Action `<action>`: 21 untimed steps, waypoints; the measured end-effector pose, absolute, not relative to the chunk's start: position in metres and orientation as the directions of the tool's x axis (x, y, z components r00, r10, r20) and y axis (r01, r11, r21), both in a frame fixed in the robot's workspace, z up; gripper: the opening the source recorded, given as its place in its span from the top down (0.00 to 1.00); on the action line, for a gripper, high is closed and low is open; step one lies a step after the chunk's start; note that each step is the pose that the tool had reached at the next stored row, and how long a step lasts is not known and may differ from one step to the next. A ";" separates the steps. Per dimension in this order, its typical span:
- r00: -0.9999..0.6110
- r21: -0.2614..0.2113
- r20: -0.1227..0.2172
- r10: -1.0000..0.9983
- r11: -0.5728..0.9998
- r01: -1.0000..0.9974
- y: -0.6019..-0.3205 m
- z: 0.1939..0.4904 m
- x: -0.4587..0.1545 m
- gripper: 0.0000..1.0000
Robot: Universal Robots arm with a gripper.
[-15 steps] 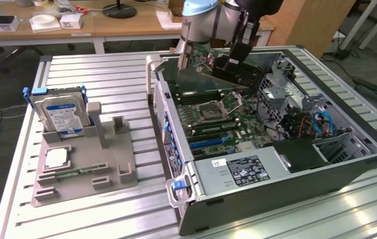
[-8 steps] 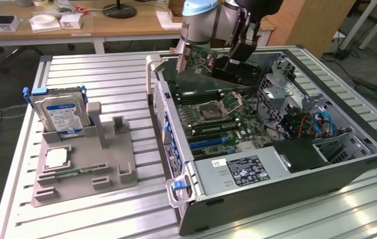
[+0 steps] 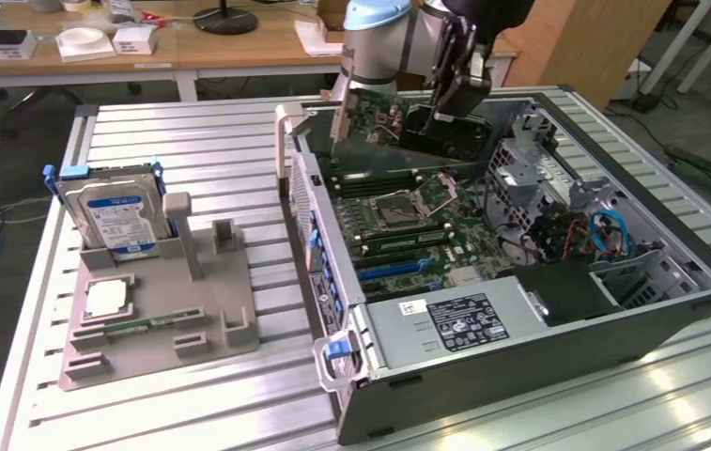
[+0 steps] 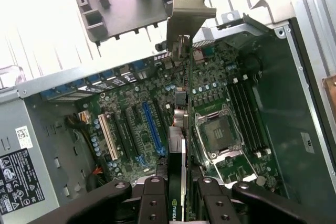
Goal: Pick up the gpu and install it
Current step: 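Insert the gpu into the slot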
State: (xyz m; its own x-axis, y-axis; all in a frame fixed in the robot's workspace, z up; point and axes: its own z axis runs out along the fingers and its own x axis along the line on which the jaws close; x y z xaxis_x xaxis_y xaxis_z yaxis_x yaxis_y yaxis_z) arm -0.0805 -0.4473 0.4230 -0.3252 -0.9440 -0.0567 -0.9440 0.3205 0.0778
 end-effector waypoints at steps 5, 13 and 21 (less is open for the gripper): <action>-0.277 0.077 -0.057 -0.959 0.273 -0.959 -0.447 0.423 -0.080 0.74; -0.203 0.076 -0.057 -0.977 0.199 -0.977 -0.448 0.423 -0.080 0.74; -0.127 0.074 -0.058 -0.990 0.123 -0.990 -0.448 0.423 -0.080 0.74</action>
State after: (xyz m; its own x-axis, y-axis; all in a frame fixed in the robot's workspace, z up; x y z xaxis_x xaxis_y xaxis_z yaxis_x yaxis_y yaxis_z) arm -0.0805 -0.4480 0.4230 -0.1275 -0.9902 -0.0576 -0.9896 0.1231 0.0742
